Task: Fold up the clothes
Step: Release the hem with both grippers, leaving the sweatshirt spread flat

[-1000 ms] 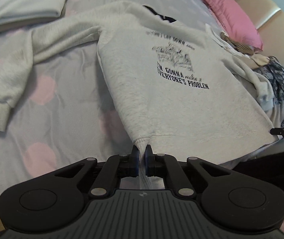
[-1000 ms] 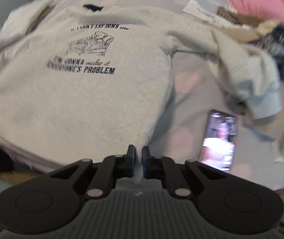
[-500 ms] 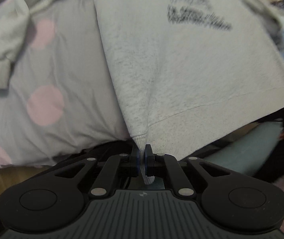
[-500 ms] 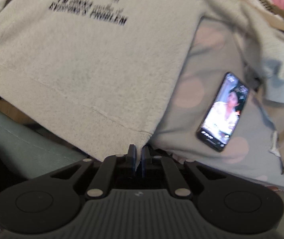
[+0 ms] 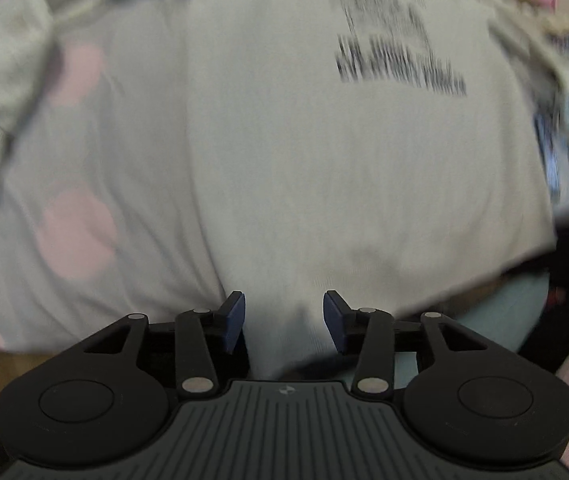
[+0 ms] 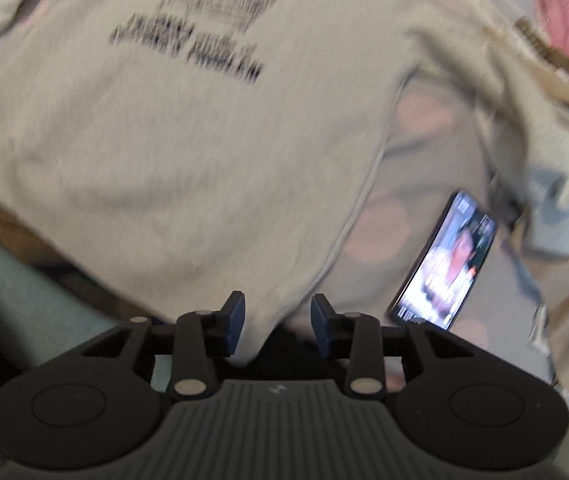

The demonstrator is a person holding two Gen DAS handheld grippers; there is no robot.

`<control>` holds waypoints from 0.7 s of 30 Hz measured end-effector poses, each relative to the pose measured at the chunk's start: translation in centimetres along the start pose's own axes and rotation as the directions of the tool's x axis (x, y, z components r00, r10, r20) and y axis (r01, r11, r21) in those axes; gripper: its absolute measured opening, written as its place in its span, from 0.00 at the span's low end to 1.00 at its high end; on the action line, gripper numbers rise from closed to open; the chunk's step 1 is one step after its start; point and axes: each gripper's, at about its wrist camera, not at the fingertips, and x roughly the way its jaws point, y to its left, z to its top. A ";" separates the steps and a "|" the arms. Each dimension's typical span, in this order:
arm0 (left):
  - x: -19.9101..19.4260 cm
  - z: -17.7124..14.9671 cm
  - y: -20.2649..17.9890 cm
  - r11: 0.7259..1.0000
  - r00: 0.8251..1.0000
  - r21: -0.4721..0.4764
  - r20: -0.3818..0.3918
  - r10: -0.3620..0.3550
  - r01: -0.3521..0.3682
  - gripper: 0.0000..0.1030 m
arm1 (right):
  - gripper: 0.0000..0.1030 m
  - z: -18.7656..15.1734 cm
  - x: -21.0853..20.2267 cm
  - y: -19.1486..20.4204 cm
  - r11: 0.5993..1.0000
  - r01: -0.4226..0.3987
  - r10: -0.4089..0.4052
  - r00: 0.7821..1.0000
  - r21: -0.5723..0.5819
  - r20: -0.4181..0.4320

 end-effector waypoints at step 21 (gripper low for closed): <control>3.0 9.6 9.7 0.760 0.742 -0.129 0.167 0.650 -0.637 0.57 | 0.52 11.0 7.0 1.0 0.980 -0.108 0.061 0.963 0.167 0.264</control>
